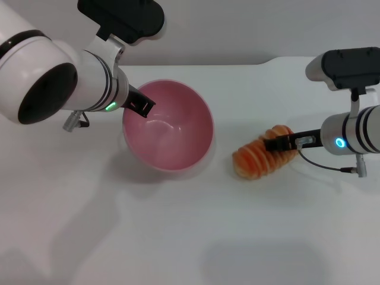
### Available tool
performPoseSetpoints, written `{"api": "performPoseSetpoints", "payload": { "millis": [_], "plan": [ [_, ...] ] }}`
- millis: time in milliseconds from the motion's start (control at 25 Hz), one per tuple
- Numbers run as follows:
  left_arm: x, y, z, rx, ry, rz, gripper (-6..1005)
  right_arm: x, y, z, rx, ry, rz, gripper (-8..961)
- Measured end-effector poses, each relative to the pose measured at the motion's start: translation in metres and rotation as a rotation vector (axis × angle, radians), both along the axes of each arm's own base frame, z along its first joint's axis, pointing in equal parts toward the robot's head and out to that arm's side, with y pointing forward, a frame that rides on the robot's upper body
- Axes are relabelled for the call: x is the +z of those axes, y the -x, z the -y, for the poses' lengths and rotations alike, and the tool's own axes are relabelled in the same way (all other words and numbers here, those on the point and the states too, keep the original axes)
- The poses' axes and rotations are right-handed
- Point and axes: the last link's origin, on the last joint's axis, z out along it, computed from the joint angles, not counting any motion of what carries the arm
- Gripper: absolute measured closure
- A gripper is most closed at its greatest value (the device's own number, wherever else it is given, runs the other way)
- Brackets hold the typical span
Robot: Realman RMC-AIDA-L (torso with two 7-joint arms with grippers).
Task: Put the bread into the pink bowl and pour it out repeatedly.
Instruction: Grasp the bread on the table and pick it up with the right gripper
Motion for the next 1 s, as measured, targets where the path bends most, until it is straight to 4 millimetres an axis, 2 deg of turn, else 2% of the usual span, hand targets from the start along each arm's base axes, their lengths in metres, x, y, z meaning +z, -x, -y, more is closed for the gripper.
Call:
{"api": "performPoseSetpoints", "payload": {
  "millis": [280, 480, 1000],
  "plan": [
    [0.000, 0.000, 0.000, 0.001, 0.000, -0.001, 952, -0.001, -0.001, 0.001, 0.028, 0.015, 0.023, 392],
    [-0.001, 0.002, -0.001, 0.005, 0.003, -0.007, 952, 0.000, 0.005, 0.006, 0.045, 0.037, 0.019, 461],
    [-0.004, 0.004, -0.002, 0.012, 0.012, 0.003, 952, 0.034, 0.062, 0.019, 0.206, -0.005, -0.039, 563]
  ]
}}
